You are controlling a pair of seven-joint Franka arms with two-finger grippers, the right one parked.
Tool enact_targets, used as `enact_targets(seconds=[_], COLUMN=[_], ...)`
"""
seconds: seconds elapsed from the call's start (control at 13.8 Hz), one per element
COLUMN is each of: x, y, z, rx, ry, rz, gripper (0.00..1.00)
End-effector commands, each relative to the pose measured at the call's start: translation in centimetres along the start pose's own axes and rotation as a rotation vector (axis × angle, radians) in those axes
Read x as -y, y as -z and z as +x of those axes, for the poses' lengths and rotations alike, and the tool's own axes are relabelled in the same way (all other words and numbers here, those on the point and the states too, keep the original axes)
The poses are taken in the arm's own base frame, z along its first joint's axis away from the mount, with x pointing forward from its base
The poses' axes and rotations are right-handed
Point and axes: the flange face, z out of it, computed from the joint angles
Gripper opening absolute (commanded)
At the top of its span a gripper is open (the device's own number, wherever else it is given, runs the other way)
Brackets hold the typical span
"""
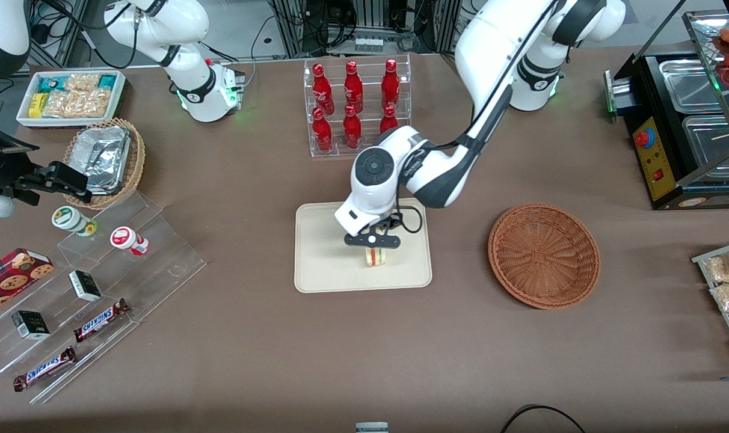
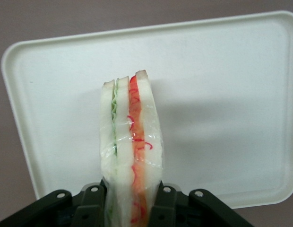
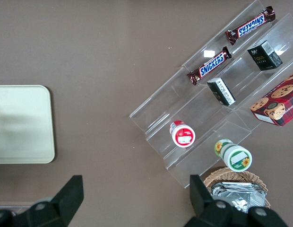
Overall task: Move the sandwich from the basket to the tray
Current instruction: 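Carry the sandwich with the left gripper over the cream tray, then lower the sandwich onto the tray and open the left gripper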
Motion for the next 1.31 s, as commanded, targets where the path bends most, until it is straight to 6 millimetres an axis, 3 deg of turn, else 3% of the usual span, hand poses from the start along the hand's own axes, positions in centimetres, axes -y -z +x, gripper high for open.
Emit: enact_targets(seconds=[0.0,0.73,0.8,0.87,0.94,1.16,1.23], x=[-1.7,-3.0,-3.1,-3.1,-3.1,-2.8,-2.5], y=[-1.2,-4.4,-4.3,-4.3,-4.1,-2.1,0.1], z=[-0.2,-1.1,-1.0,-1.0,-1.0,-0.5,-0.6], rx=[-0.026,-0.051,-0.063,-0.064,-0.066,-0.079,-0.082], ry=[-0.002,-0.038,-0.036,-0.034,-0.033,-0.006,0.009], rz=[0.001,0.019,0.008,0.008,0.005,-0.004,-0.001], gripper=[0.33,0.35,0.41,0.74,0.99,1.0,1.0])
